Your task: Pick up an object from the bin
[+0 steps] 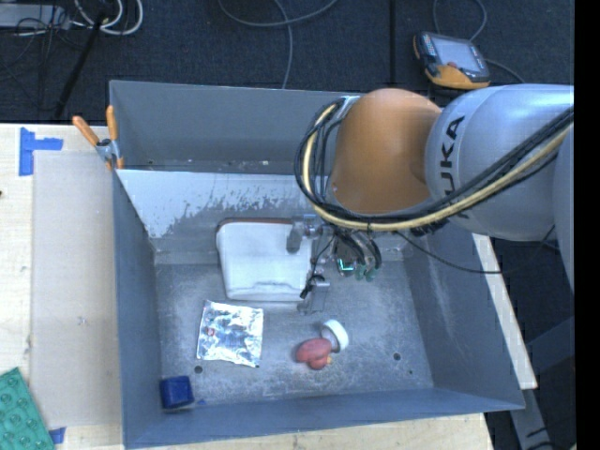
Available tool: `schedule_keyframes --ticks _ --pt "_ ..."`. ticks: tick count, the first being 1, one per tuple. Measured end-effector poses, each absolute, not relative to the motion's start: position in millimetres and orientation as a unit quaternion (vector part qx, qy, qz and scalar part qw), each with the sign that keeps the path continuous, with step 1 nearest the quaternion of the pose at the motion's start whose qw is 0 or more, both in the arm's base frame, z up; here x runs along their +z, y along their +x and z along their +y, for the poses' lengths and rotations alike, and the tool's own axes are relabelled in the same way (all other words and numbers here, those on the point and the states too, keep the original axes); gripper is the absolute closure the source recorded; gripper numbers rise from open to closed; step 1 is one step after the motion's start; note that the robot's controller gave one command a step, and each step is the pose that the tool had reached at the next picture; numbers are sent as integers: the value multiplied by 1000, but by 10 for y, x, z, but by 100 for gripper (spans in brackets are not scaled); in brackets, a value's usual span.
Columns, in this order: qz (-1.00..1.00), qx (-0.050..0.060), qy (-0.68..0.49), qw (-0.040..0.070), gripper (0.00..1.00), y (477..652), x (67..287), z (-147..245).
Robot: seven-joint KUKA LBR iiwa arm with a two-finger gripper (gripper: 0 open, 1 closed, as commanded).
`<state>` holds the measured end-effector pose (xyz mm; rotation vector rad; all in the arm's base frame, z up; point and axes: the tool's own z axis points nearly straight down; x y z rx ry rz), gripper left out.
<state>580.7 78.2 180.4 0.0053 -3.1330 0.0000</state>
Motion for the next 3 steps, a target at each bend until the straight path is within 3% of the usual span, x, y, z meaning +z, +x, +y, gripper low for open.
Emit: schedule_keyframes --ticks 1,2,3 --pt "-999 1 37 7 0 5148 973 847" --pt "-999 -1 -33 3 0 4897 683 1809" --pt "-999 0 -36 2 100 4914 692 1772"
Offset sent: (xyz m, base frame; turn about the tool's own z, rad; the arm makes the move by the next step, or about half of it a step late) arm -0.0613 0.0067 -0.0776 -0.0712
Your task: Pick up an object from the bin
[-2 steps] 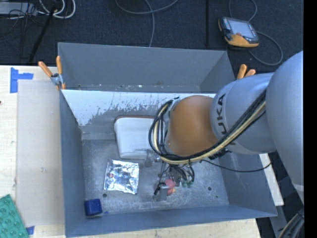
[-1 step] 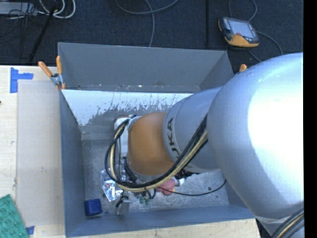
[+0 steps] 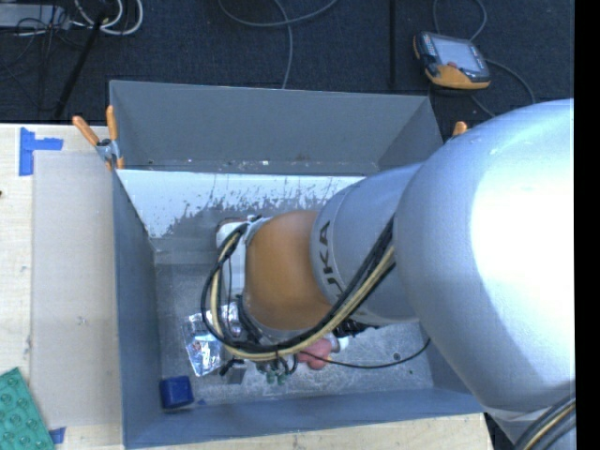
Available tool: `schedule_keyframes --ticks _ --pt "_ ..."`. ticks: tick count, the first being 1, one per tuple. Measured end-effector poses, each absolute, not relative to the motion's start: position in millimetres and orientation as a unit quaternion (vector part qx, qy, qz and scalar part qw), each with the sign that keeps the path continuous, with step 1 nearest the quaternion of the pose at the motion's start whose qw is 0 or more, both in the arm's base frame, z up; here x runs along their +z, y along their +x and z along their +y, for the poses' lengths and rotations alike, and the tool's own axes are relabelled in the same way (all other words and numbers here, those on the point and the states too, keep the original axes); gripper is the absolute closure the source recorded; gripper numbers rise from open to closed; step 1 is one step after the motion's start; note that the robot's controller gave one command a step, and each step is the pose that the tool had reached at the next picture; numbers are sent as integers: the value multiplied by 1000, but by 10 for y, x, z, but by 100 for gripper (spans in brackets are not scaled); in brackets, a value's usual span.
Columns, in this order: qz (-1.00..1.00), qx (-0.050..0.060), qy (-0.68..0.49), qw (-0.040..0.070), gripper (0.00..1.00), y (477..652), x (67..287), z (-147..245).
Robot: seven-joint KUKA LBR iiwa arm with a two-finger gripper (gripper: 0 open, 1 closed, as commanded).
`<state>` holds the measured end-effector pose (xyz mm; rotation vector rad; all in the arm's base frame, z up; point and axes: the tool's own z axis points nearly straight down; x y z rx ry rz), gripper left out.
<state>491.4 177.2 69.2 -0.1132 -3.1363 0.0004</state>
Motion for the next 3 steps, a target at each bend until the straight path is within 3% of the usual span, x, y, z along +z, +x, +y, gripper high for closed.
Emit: schedule_keyframes --ticks 1,2,3 --pt "-1000 -1 -16 -2 100 4815 1317 1858" --pt "-985 -1 172 -1 100 5042 1400 2388" --pt "-961 -1 275 -3 100 5111 2359 2459"
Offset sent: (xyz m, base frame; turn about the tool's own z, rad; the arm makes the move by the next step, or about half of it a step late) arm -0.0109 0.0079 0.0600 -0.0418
